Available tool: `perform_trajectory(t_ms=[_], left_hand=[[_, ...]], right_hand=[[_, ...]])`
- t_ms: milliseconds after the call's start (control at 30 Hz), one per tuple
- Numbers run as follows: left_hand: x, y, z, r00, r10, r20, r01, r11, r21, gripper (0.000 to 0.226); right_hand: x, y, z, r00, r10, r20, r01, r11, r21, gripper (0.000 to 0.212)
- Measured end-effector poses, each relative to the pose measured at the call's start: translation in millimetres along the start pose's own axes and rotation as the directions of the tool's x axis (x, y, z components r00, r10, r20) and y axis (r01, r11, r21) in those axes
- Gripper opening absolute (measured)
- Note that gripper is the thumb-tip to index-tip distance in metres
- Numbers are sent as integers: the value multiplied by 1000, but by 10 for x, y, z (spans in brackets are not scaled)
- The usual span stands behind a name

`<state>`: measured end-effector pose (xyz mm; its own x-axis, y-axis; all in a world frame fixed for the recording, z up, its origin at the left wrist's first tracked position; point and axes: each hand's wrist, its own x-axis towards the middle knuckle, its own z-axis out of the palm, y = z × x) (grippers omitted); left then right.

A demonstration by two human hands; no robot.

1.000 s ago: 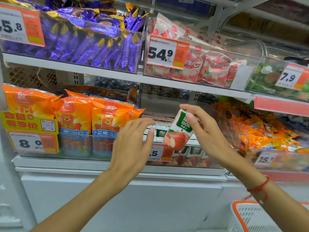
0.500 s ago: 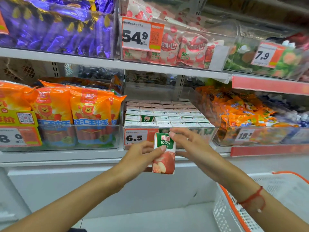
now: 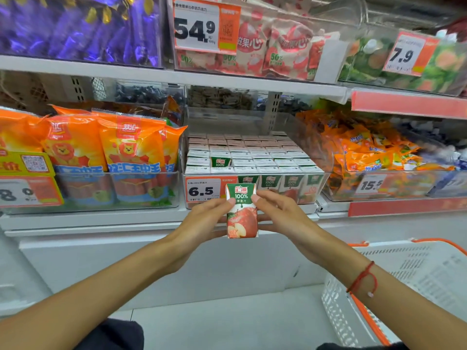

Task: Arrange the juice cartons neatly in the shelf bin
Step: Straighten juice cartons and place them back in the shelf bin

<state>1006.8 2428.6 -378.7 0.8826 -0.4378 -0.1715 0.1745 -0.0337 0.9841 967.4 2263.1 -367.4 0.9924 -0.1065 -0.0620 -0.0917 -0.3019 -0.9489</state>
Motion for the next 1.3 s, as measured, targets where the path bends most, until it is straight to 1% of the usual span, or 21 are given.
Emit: perform_trajectory(t_ms=[33, 100, 233, 333, 433, 533, 633, 733, 800, 867, 967, 1000, 1067, 1133, 1167, 1233, 1300], left_hand=[[-1, -4, -6, 1000, 12, 6, -12, 1000, 9, 29], [-6, -12, -6, 999, 40, 5, -40, 999, 22, 29], [0, -29, 5, 995, 87, -39, -85, 996, 37, 25], [17, -35, -13, 993, 97, -62, -97, 995, -10, 24], [28, -39, -32, 990, 116, -86, -120, 992, -43, 18], [31, -37, -41, 990, 110, -88, -115, 992, -56, 17], [21, -30, -50, 989, 99, -110, -106, 993, -61, 19], [21, -45, -72, 977, 114, -180, -120, 993, -21, 16], [33, -57, -93, 971, 105, -216, -106, 994, 9, 12], [22, -45, -90, 976, 75, -206, -73, 997, 17, 10], [23, -45, -73, 985, 25, -172, -16, 999, 51, 19], [25, -42, -82, 985, 15, -172, -6, 999, 49, 20], [23, -25, -127, 989, 5, -150, 0, 999, 38, 20], [20, 3, -177, 996, 17, -86, -14, 999, 30, 22], [16, 18, -198, 998, 30, -51, -29, 999, 31, 24], [-5, 44, -229, 998, 68, 9, -68, 996, 54, 25], [-24, 58, -238, 993, 102, 53, -106, 991, 85, 30]], right_hand=[[6, 3, -2, 1000, 10, 3, -10, 1000, 1, 35], [15, 13, -14, 1000, 19, 23, -20, 1000, 23, 38], [46, 33, -76, 989, -2, 147, -13, 995, 101, 32], [72, 65, -113, 977, -7, 215, -22, 991, 129, 42], [93, 105, -117, 971, -24, 237, -3, 994, 112, 49], [100, 131, -108, 979, -25, 203, -3, 991, 135, 52], [91, 132, -78, 989, -39, 145, 23, 994, 106, 54], [70, 98, -30, 994, -75, 79, 72, 997, 38, 45], [55, 79, -4, 993, -108, 36, 109, 994, -8, 44], [38, 71, 39, 990, -143, 6, 143, 988, -60, 47], [23, 73, 118, 976, -218, -21, 212, 963, -165, 51], [21, 67, 132, 973, -229, -17, 223, 960, -173, 50], [30, 52, 109, 983, -184, 2, 184, 979, -90, 40], [45, 43, 31, 992, -108, 61, 107, 994, 24, 33], [50, 42, -10, 992, -79, 94, 74, 996, 49, 31], [54, 52, -58, 985, -16, 173, 3, 997, 72, 36], [41, 64, -68, 958, 41, 285, -70, 993, 93, 45]])
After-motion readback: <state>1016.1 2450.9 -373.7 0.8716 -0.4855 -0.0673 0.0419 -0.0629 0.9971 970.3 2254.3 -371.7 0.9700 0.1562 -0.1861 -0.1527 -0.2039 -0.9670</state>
